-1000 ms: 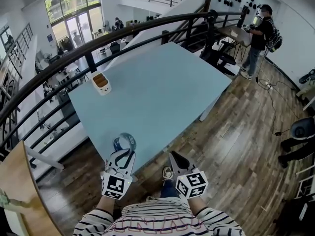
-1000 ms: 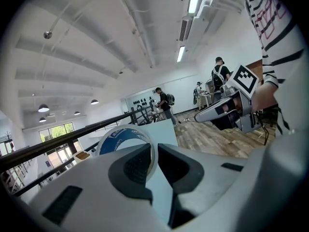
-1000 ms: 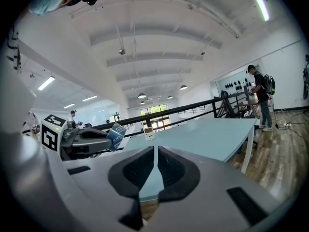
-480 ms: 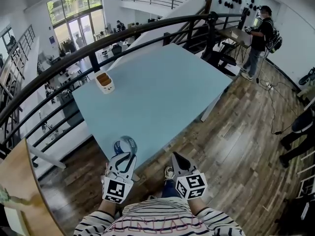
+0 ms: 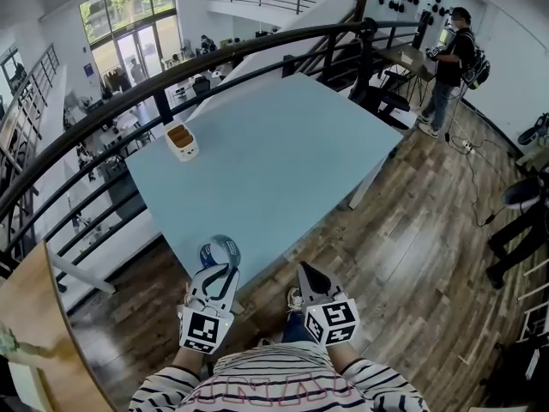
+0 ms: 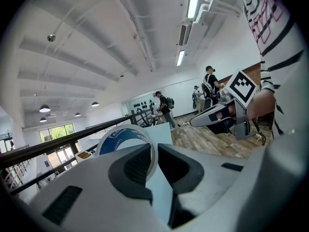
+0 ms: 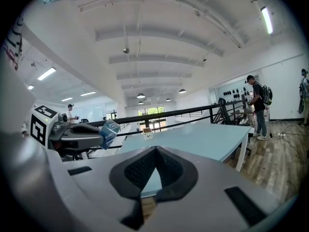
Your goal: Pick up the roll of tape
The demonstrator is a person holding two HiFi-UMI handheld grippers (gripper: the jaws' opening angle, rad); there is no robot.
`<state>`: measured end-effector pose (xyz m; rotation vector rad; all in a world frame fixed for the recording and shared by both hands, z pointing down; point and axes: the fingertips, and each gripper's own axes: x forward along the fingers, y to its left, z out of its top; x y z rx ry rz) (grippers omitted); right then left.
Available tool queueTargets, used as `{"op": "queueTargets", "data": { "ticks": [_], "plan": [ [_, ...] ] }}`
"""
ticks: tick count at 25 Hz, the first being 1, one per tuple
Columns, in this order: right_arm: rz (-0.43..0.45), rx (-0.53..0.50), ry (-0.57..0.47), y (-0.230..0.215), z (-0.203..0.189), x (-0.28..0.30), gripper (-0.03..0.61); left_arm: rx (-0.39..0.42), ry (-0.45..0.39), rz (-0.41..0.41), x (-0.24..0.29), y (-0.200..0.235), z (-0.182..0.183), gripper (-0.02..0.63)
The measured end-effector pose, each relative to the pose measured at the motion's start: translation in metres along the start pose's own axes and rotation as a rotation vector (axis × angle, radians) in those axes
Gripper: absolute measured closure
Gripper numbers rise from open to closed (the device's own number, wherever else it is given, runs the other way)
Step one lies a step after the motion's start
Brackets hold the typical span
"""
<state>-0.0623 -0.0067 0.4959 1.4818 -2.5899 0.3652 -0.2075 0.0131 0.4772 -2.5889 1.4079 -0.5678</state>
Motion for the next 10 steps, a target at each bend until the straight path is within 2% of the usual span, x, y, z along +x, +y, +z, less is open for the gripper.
{"op": "queueTargets", "data": {
  "ticks": [10],
  "plan": [
    [-0.011, 0.000, 0.002, -0.0049, 0.0011, -0.0061, 0.552, 0.004, -0.006, -0.008, 0.0023, -0.0062, 0.0050, 0.549]
  ]
}}
